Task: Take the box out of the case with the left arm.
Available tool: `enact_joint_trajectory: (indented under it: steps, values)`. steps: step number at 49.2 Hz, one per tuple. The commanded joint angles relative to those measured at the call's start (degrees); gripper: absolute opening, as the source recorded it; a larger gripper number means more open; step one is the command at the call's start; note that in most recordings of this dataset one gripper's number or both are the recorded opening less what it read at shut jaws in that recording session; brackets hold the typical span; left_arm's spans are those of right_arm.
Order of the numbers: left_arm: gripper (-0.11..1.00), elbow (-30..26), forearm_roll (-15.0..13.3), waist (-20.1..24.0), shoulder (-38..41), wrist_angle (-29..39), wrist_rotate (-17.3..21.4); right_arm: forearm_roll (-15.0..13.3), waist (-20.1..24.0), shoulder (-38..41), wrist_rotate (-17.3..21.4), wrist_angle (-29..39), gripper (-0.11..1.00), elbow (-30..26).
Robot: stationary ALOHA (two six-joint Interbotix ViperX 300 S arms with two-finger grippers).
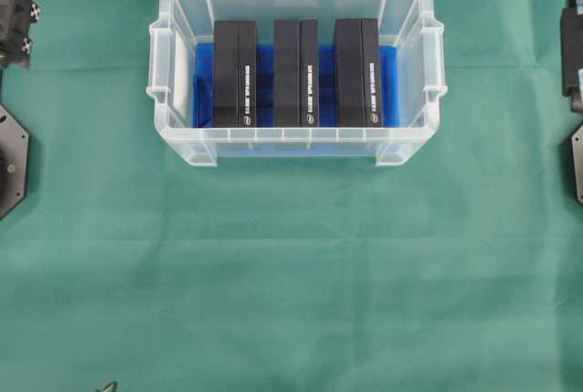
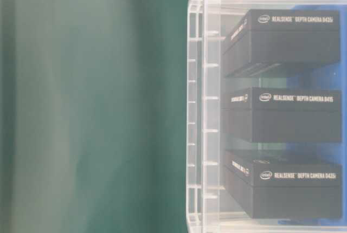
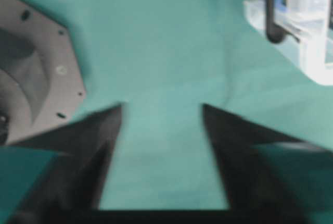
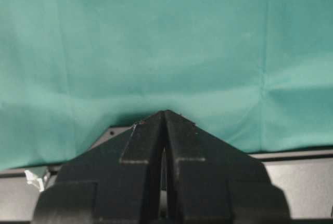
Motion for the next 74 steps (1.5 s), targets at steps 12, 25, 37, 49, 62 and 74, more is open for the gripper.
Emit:
enact_joint_trajectory:
  steps: [12,25,37,49,62,74]
  values:
    - [1.0,-0.26,-0.09,0.26,-0.09,0.0,0.0,-0.18,0.0,0.0,0.09,0.0,0.0,-1.32]
    - [0.99,-0.26,-0.09,0.26,-0.18,0.09,-0.18,-0.18,0.0,0.0,0.09,0.09,0.0,-1.32]
    - [0.99,-0.88,-0.09,0.26,1.05,-0.18,-0.53,-0.18,0.0,0.0,0.09,0.09,0.0,-1.23]
    - [0.99,-3.69,-0.09,0.0,5.27,-1.76,-1.32,-0.18,0.0,0.0,0.09,0.09,0.0,-1.32]
    - [0.99,-10.37,-0.18,-2.55,13.45,-2.11,-2.64,-0.18,0.0,0.0,0.09,0.09,0.0,-1.32]
    - [0.99,-18.98,-0.18,-5.19,22.15,-4.57,-2.72,-0.18,0.0,0.0,0.09,0.09,0.0,-1.23]
